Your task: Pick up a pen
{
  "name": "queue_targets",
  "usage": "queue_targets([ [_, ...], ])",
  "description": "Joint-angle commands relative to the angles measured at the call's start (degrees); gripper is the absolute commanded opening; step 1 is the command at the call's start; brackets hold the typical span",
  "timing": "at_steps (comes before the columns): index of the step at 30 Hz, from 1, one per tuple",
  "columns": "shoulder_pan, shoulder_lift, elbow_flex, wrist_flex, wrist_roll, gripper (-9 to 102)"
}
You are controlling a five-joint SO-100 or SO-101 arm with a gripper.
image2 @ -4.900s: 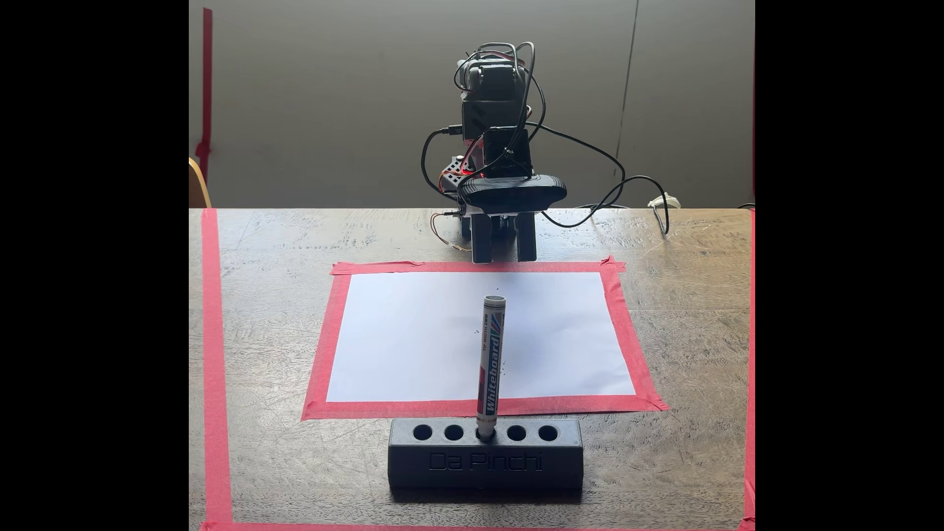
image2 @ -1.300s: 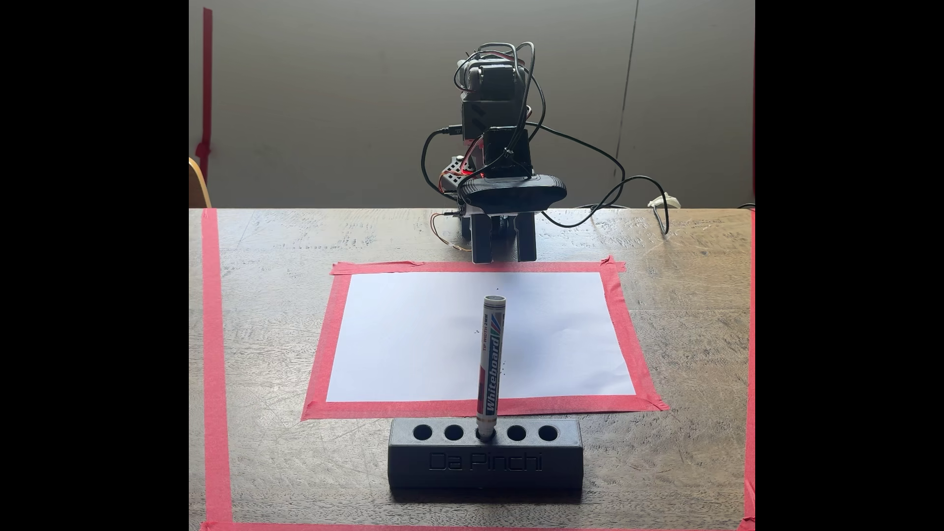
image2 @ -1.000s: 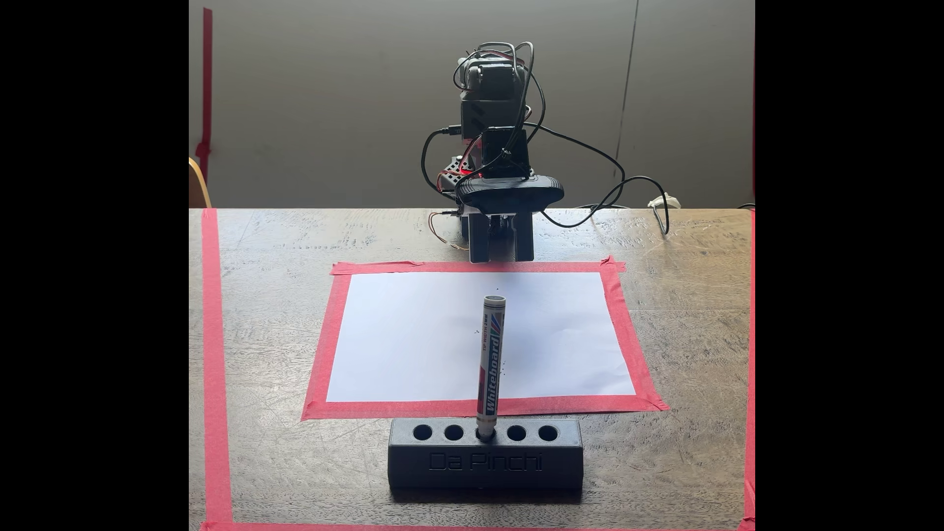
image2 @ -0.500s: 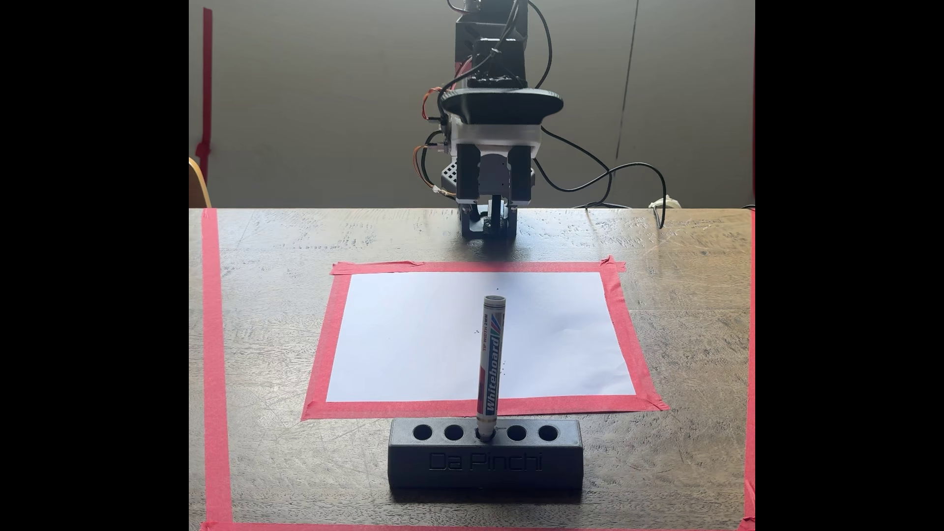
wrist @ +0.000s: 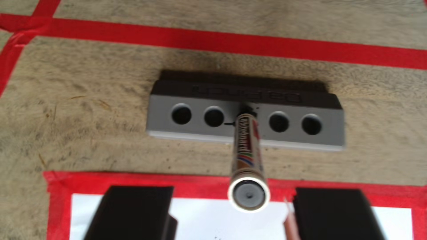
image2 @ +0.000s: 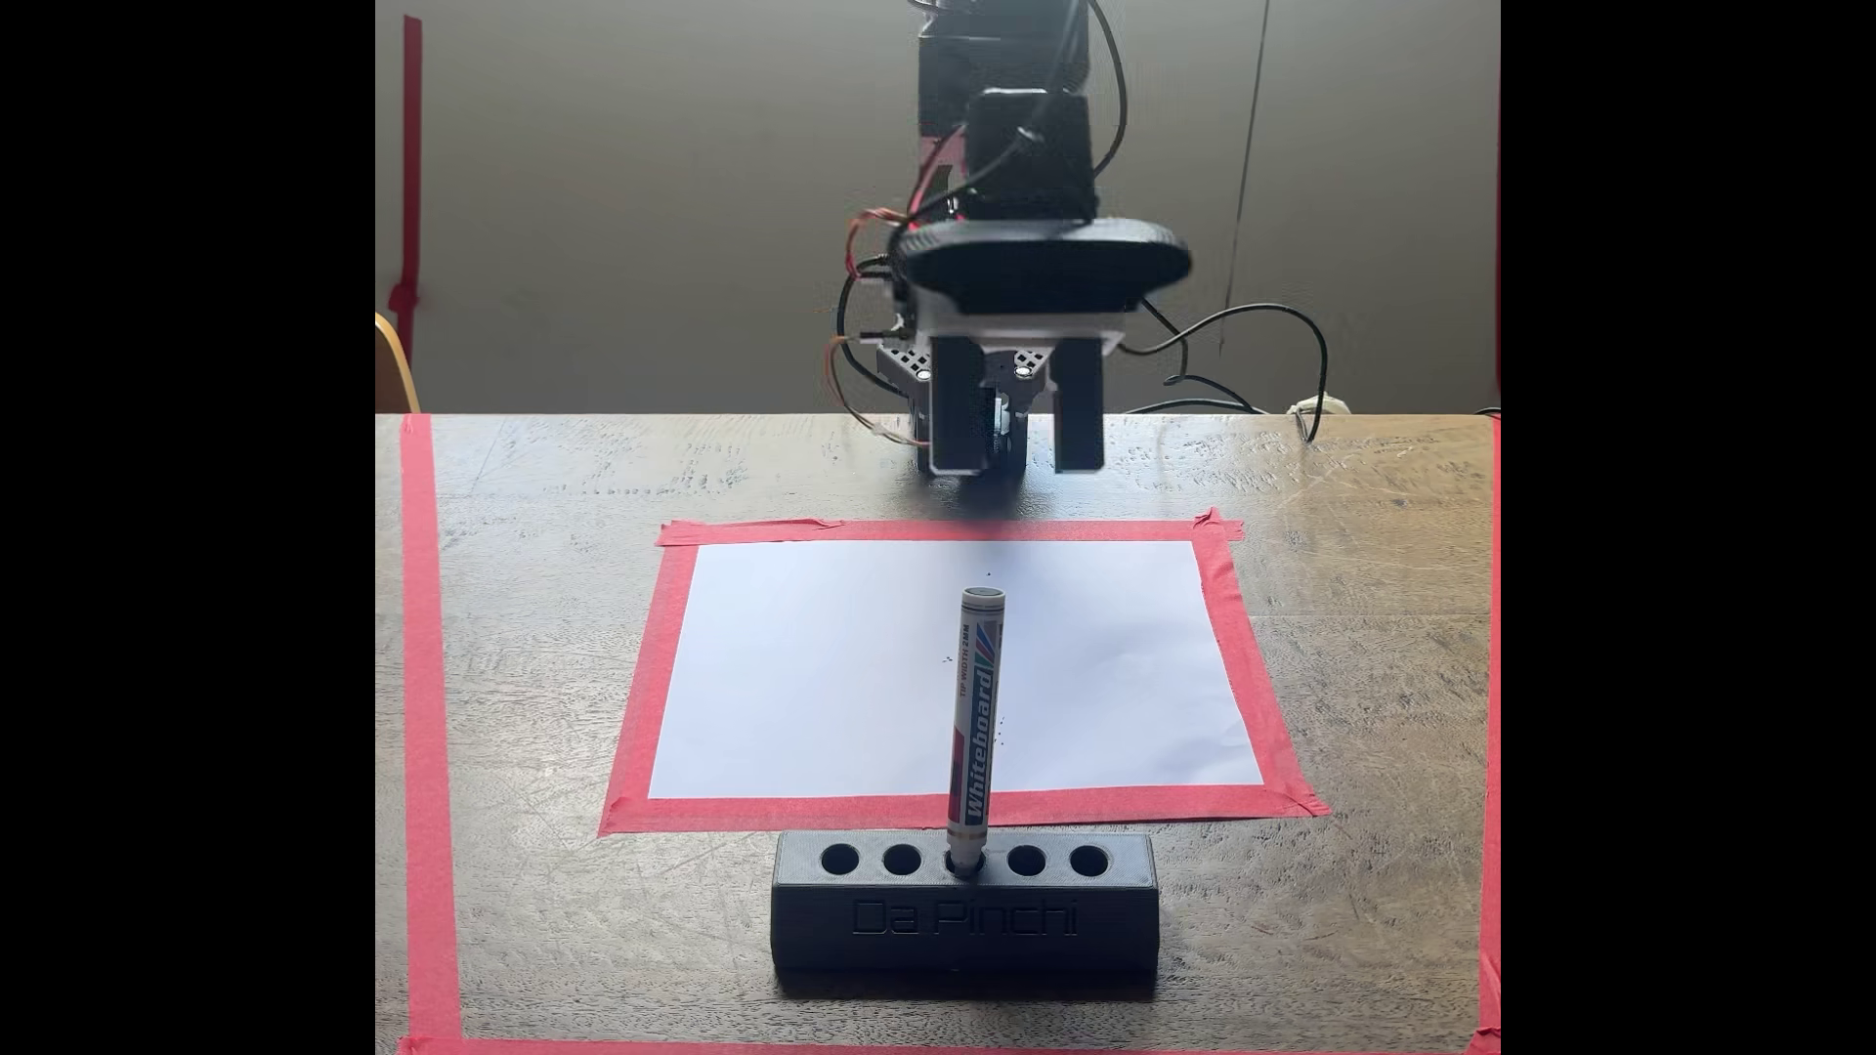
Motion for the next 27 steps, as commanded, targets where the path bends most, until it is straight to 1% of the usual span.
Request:
queue_targets([
  [1,-1.1,-1.3,-6.2,-0.1,-0.2,100],
  [7,-0.3,-2.8,-6.3,-2.1,-0.4,100],
  [12,2.5,-3.8,-6.2,-3.3,-0.6,100],
  [24,2.8,-9.8,-6.7,-4.2,-1.4,100],
  [27,2.8,-10.8,-6.7,-5.6,-1.4,100],
])
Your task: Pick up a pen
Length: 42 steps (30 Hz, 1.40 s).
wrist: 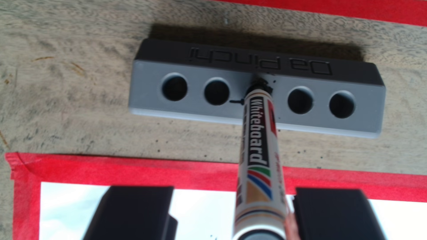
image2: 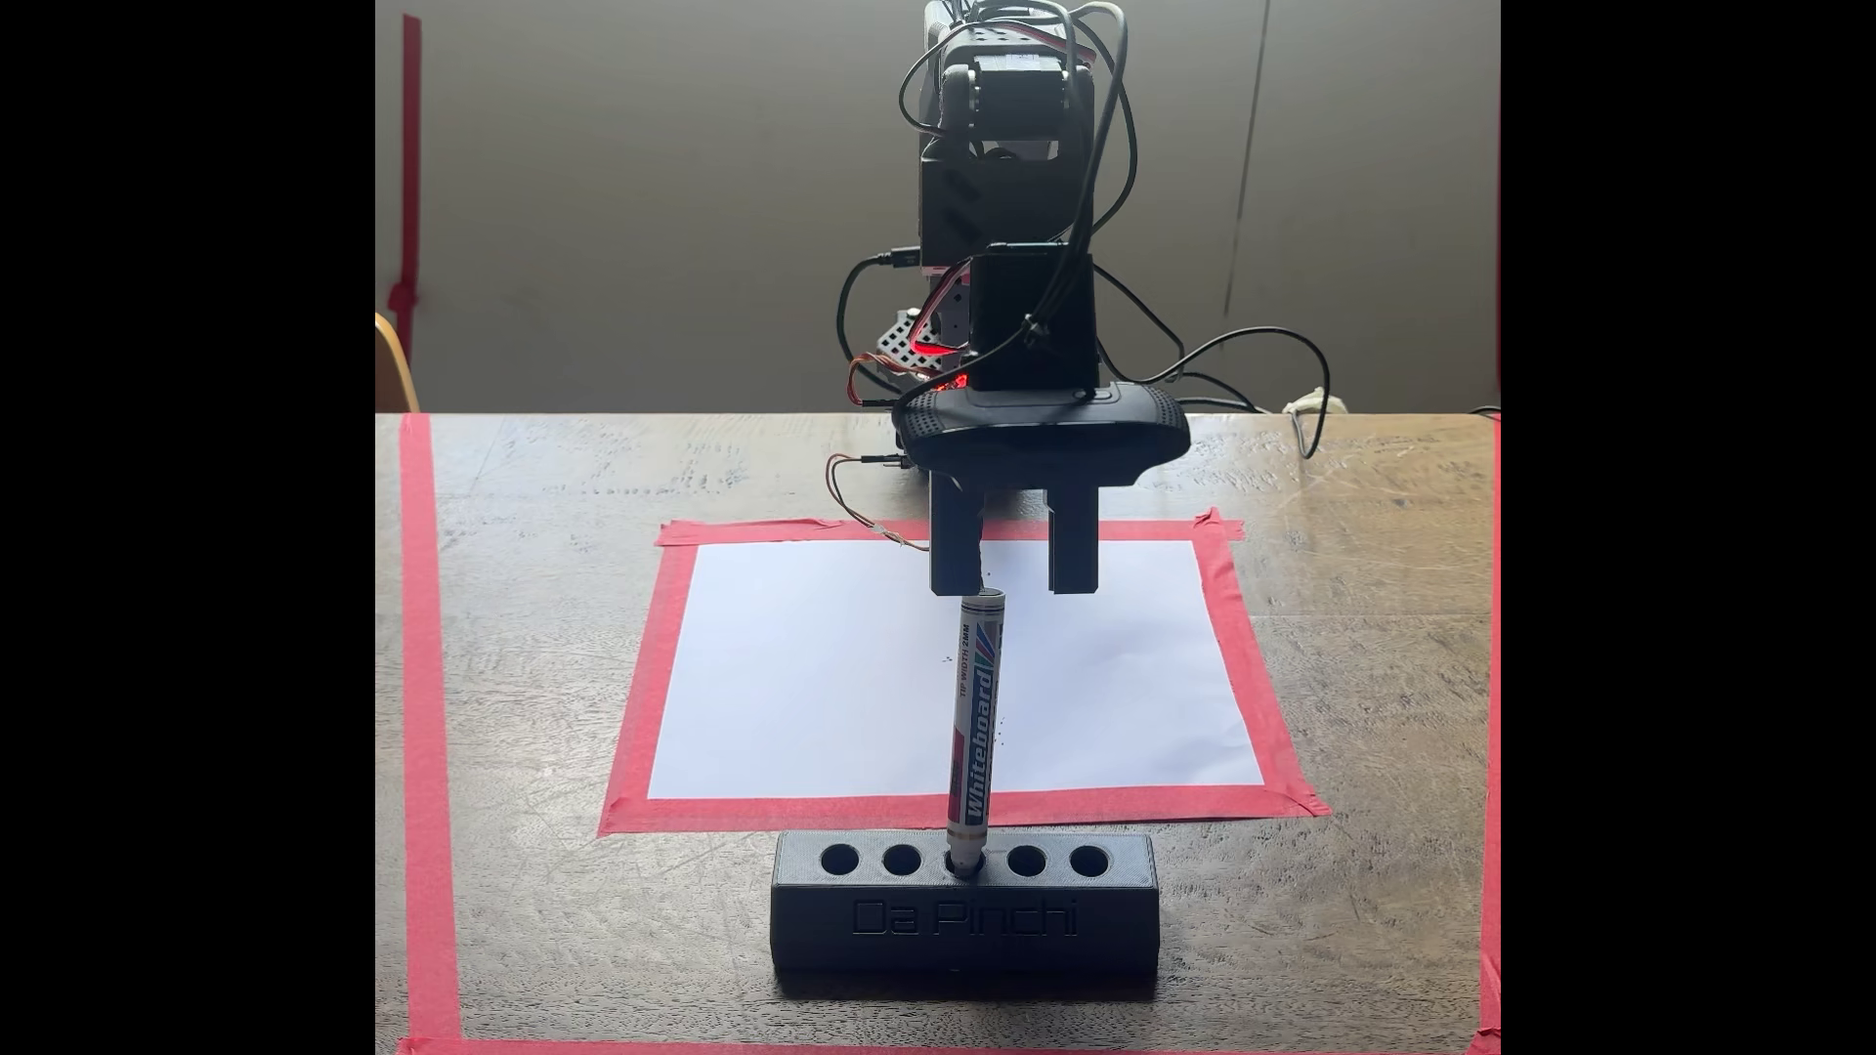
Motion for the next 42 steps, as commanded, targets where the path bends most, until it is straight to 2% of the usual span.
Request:
queue_targets([
  [1,-0.1,0.4,-4.5,-2.8,-0.6,100],
  [12,-0.1,-3.5,-8.0,-2.5,-0.7,100],
  [42,1.9,-3.7,-4.9,3.7,-0.8,100],
])
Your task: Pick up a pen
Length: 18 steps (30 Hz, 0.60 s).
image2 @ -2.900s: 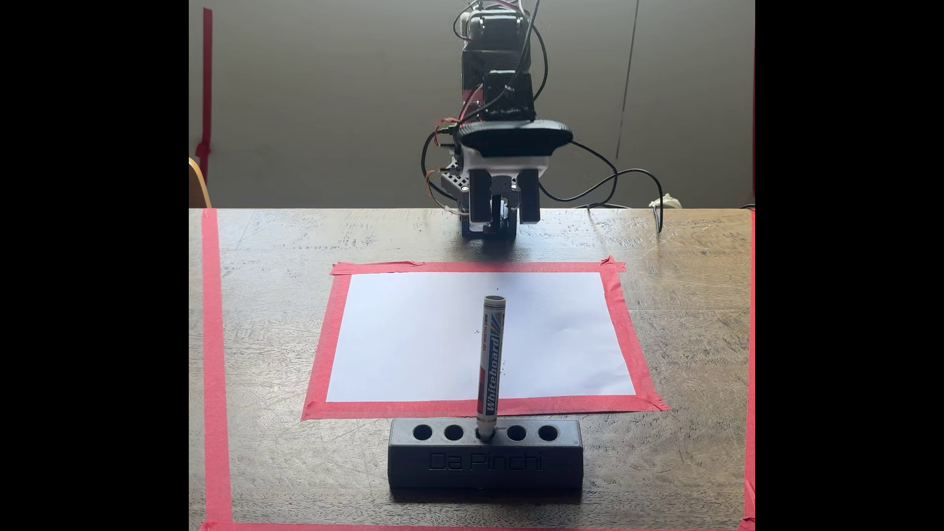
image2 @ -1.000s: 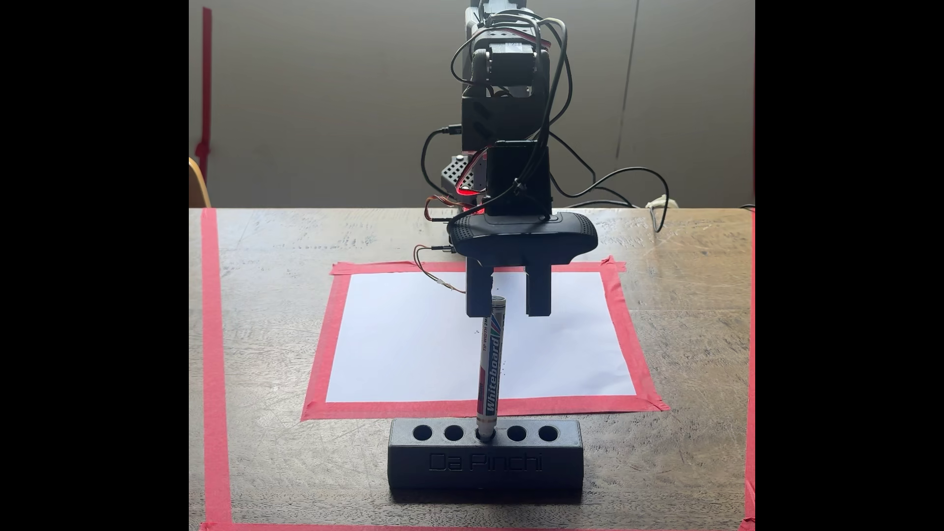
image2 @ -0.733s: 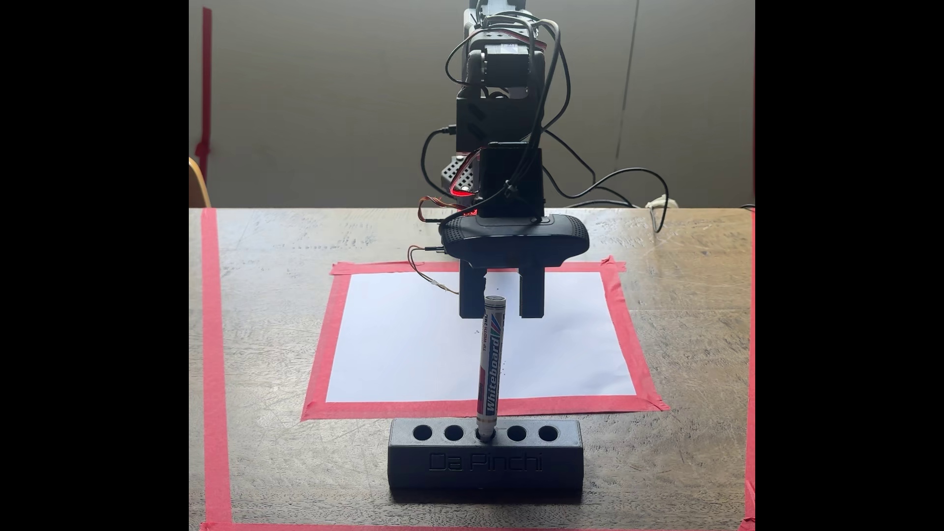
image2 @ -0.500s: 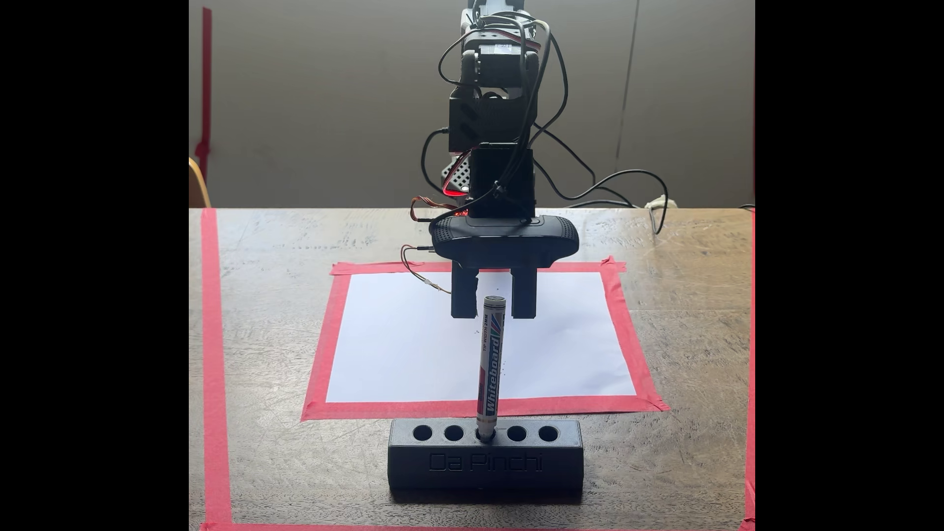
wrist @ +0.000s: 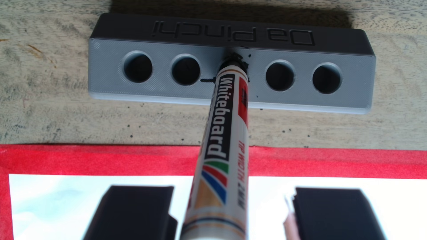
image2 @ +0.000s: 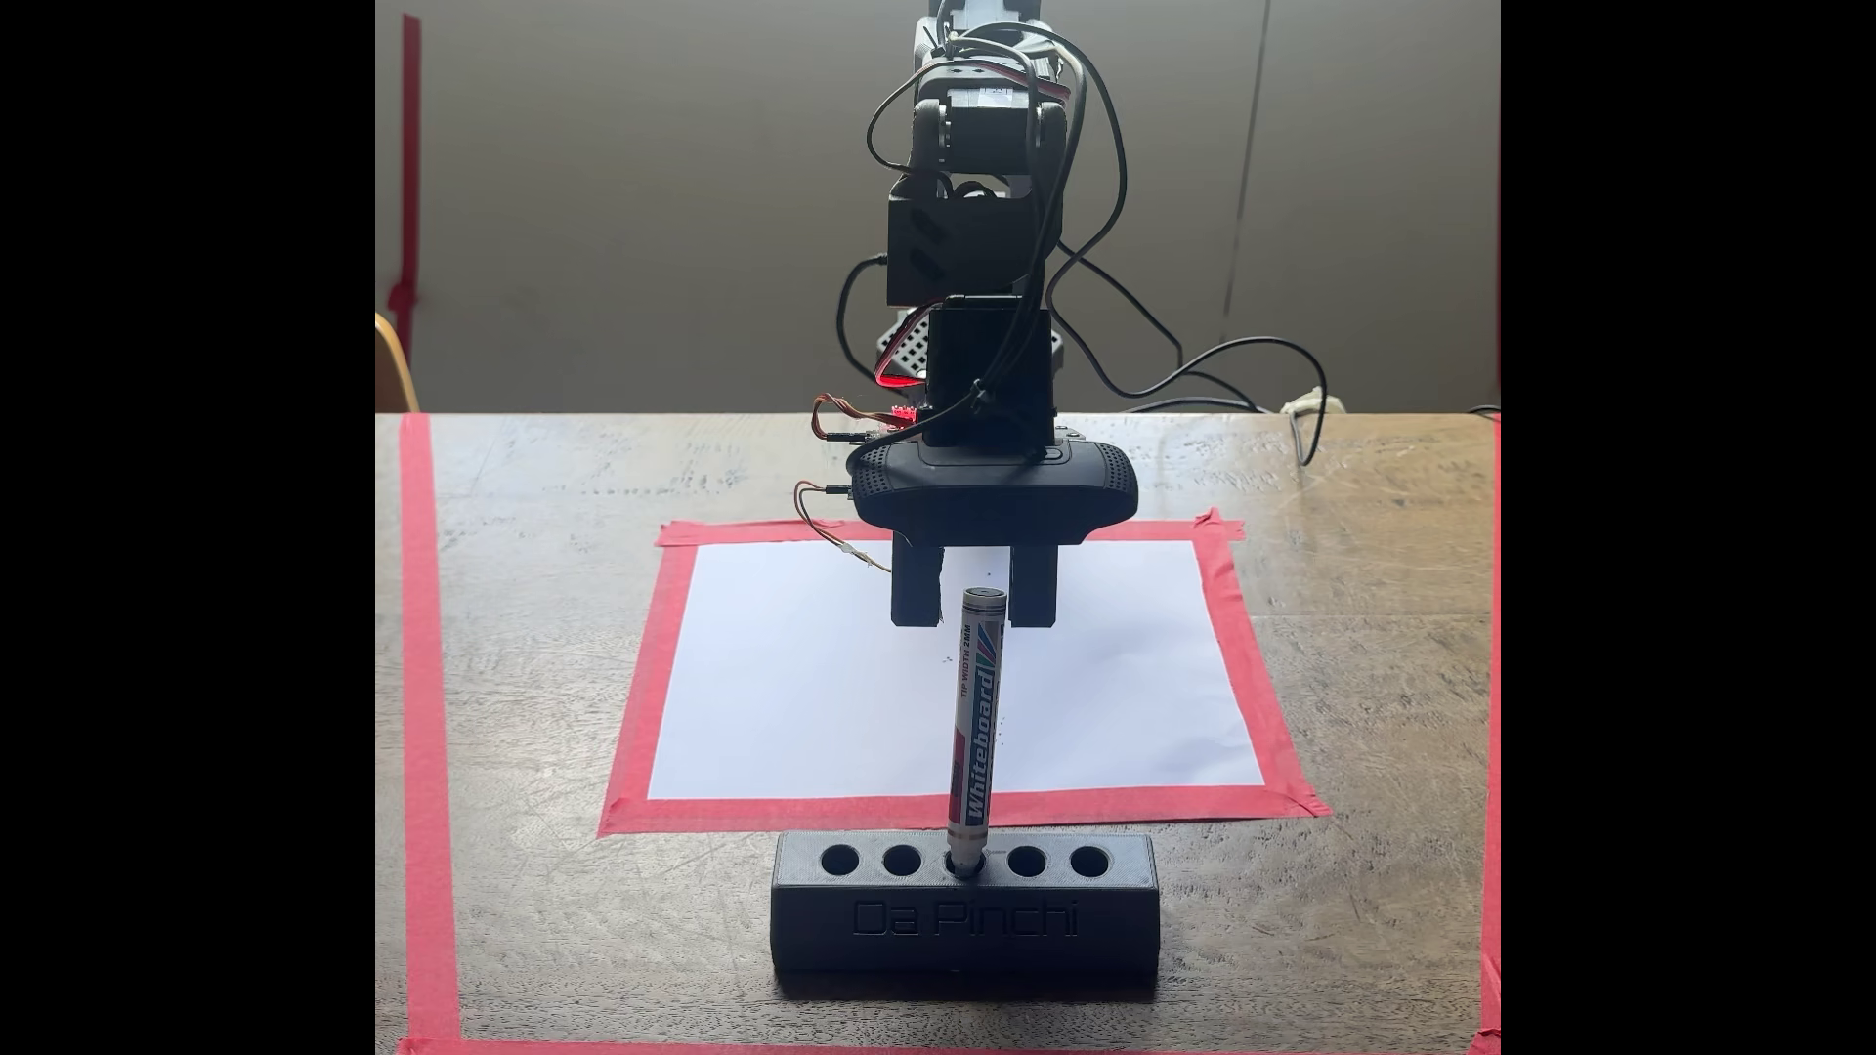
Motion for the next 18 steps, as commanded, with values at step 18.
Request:
queue_targets([
  [18,-0.8,-0.1,0.9,-0.1,-0.4,100],
])
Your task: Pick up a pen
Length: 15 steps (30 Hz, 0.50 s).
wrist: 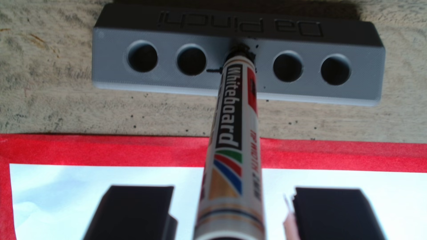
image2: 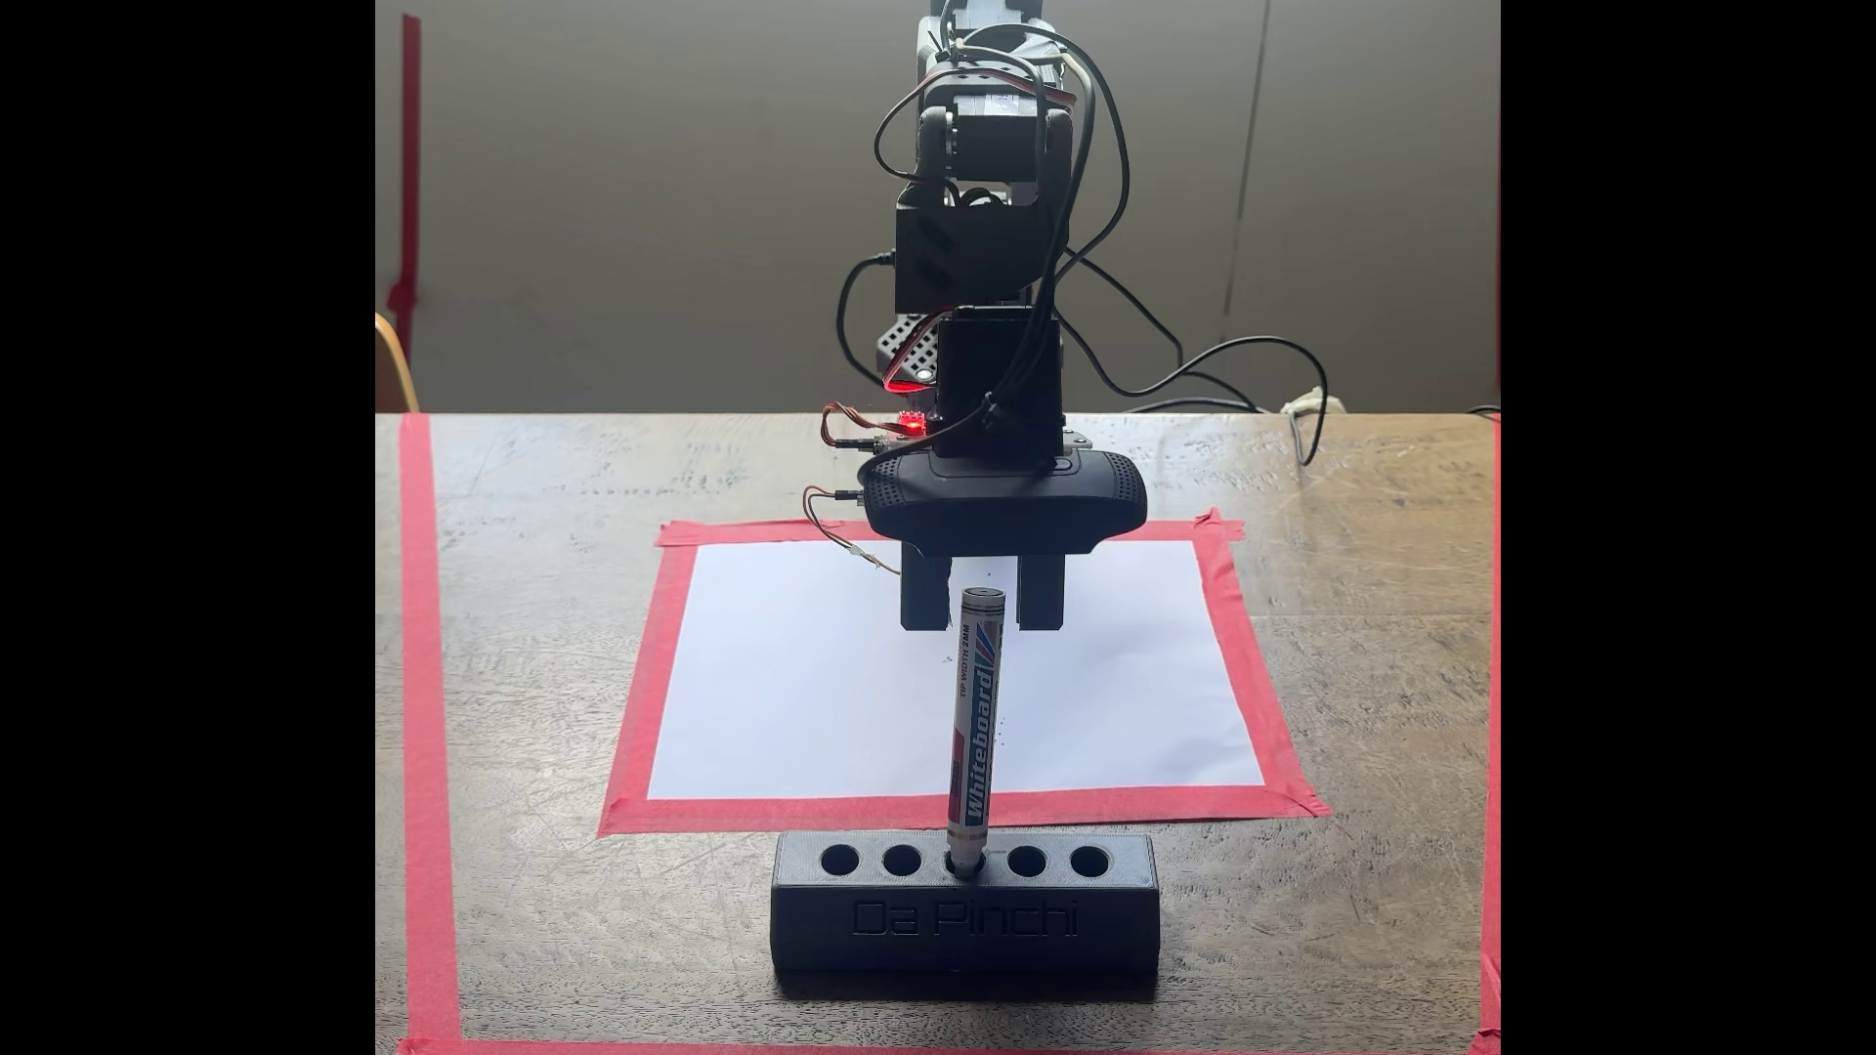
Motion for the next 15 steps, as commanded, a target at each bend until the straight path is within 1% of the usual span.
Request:
queue_targets([
  [1,0.1,1.0,-0.6,-0.5,-0.4,100],
  [15,0.1,1.1,-1.1,-0.9,-0.4,100],
])
